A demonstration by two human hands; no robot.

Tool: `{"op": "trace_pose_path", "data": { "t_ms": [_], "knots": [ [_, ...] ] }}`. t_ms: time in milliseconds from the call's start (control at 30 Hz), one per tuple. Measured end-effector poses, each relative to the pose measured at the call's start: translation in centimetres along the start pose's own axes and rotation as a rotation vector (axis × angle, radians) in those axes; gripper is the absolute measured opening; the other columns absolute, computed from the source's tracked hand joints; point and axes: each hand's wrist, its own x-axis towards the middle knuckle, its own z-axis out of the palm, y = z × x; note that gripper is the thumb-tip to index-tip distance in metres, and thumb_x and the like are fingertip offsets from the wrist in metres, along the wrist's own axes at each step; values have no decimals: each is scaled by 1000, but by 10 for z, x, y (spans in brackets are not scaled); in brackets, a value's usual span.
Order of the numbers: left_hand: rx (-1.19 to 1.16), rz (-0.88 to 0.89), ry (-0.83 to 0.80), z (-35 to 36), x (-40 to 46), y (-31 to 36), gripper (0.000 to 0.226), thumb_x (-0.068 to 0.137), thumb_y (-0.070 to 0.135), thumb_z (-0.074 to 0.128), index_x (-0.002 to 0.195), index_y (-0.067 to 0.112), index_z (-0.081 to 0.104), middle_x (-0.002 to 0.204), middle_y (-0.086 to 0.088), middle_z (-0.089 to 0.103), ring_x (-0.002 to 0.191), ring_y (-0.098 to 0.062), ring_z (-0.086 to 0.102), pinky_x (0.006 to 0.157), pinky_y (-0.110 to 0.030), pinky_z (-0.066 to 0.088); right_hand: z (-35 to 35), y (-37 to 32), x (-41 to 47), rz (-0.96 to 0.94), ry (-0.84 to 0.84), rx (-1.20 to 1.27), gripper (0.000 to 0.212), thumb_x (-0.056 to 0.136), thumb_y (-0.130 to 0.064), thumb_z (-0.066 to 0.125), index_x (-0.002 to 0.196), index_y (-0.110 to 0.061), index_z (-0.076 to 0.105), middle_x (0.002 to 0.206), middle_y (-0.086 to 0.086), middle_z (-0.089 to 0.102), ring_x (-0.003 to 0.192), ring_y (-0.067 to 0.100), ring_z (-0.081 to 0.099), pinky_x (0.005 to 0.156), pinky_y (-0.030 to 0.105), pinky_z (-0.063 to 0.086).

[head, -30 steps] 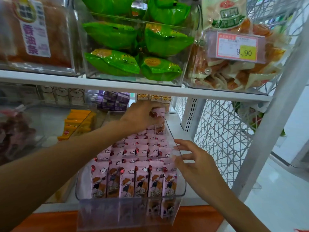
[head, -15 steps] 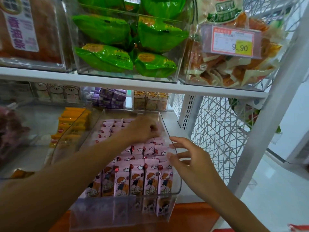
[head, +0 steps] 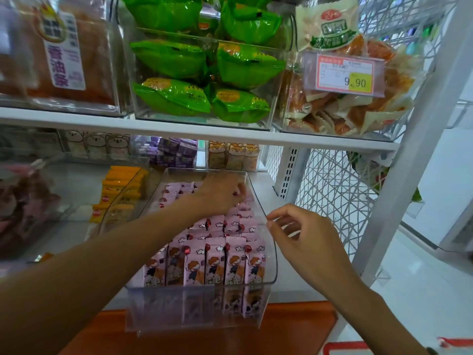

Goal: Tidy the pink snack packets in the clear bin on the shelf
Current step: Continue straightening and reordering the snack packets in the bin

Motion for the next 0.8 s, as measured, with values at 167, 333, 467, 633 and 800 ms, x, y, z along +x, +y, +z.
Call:
{"op": "trace_pose_path", "data": {
  "t_ms": [167, 333, 467, 633, 800],
  "knots": [
    [-654, -281, 460, -15, -39, 25, 4, 97, 20, 51, 100, 18, 52, 95, 11, 59, 86, -1, 57, 65, -7, 47, 7, -14, 5, -64, 88, -2, 28, 90, -38, 53, 116, -28, 59, 116, -11, 57, 100, 0, 49, 72, 7, 36],
    [-881, -198, 678, -39, -97, 45, 9, 92, 23, 57, 97, 15, 58, 91, 7, 63, 81, 6, 62, 62, -5, 47, 23, -40, 6, -138, 0, 107, 67, 87, -62, 35, 146, -34, 23, 146, -13, 27, 121, -13, 17, 99, 3, 10],
    [-953, -168, 650, -51, -122, 52, 10, 83, 31, 61, 89, 23, 61, 86, 10, 67, 86, 0, 64, 69, -9, 49, 36, -57, 5, -193, -148, 231, 60, 91, -55, 42, 145, -39, 22, 141, -17, 34, 130, 1, 33, 109, 31, 33],
    [-1012, -171, 563, -57, -130, 41, 15, 85, 34, 59, 98, 26, 63, 97, 14, 69, 96, -1, 65, 77, -15, 53, 40, -66, 7, -151, -191, 401, 42, 88, -44, 55, 126, -29, 46, 106, -20, 62, 90, -13, 59, 73, 8, 49],
    [-991, -173, 349, -50, -134, 27, 30, 87, 18, 63, 110, 35, 56, 106, 18, 64, 96, 1, 64, 72, -11, 51, 36, -64, 15, 190, -58, 676, 55, 69, -55, 64, 113, -23, 56, 101, -8, 69, 92, 2, 66, 86, 30, 56]
  ]
}}
